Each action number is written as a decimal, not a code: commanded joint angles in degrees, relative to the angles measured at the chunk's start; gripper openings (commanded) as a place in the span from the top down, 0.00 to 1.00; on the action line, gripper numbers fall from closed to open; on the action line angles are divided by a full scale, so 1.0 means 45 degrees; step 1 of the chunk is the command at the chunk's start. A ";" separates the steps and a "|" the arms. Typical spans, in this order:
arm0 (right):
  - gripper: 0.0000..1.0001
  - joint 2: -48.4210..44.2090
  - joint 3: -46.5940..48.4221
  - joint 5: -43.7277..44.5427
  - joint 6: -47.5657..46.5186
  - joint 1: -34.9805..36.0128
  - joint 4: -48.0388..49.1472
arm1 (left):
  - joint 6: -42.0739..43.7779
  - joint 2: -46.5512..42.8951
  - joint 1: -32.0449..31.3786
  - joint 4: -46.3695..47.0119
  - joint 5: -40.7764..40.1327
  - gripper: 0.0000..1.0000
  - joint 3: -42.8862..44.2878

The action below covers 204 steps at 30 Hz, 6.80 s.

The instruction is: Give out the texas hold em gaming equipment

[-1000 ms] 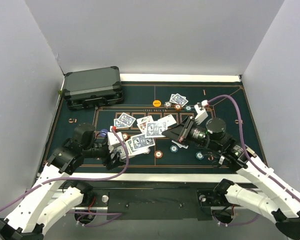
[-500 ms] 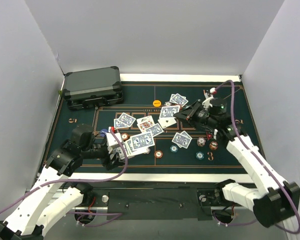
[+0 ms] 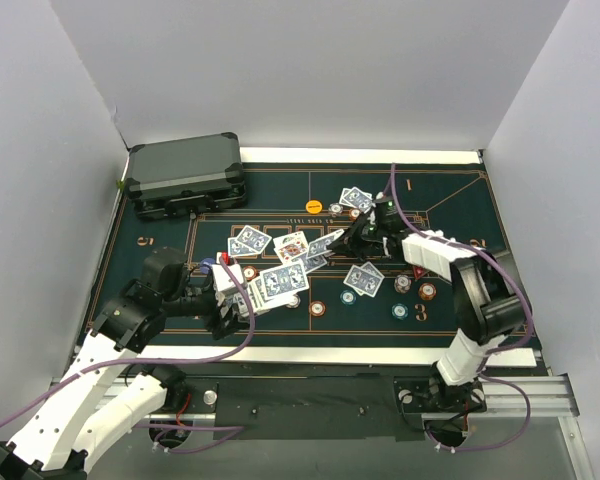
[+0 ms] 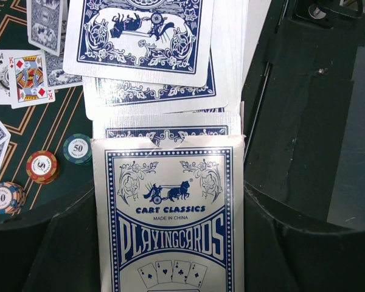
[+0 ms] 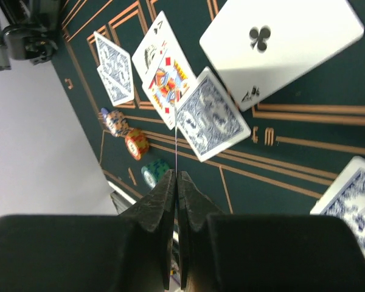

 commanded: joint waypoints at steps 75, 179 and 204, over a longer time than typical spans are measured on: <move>0.43 -0.1219 0.8398 0.8944 -0.1770 0.7750 -1.0705 | 0.0022 0.0103 -0.0007 0.0532 0.0472 1.00 0.0198; 0.27 -0.7546 0.3105 1.0136 -0.1398 0.4567 -1.1369 | 0.9358 0.4244 0.3704 0.3131 0.3167 0.17 -0.4743; 0.01 -0.8990 0.2246 1.0370 -0.2469 0.4567 -1.2306 | 0.1254 0.3774 0.3743 -0.1945 -0.0072 0.09 0.1759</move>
